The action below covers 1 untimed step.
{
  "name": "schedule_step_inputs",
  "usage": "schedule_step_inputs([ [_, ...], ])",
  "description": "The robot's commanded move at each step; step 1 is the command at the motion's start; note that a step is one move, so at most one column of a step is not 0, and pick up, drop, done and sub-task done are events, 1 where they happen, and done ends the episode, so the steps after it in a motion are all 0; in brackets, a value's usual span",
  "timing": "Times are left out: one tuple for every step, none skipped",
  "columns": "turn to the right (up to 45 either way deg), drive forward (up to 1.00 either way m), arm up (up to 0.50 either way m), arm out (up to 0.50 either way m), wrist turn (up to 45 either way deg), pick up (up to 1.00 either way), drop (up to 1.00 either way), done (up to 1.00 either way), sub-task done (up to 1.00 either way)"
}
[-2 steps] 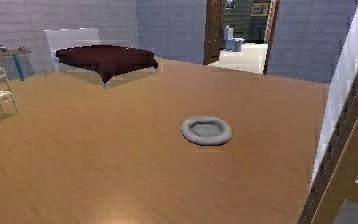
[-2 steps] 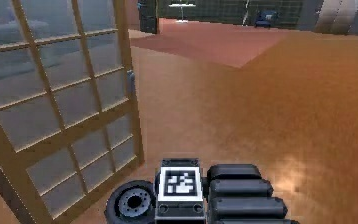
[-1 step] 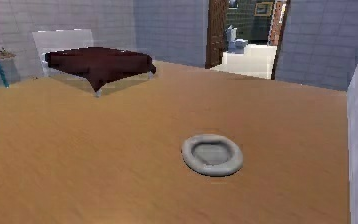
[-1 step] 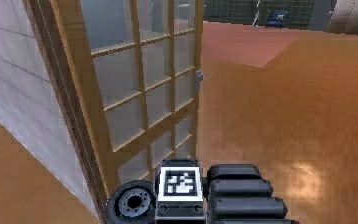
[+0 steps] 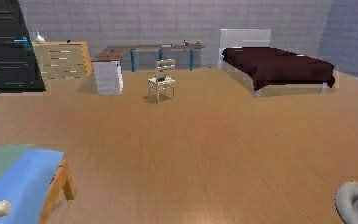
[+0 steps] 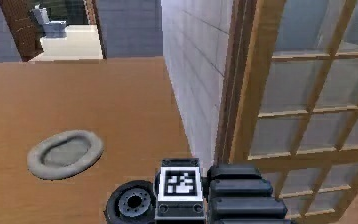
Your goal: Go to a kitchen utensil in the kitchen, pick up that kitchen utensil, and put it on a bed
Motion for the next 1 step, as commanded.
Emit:
schedule_step_inputs([
  [-9.0, 0.00, 0.00, 0.00, 0.0, 0.00, 0.00, 0.00, 0.00],
])
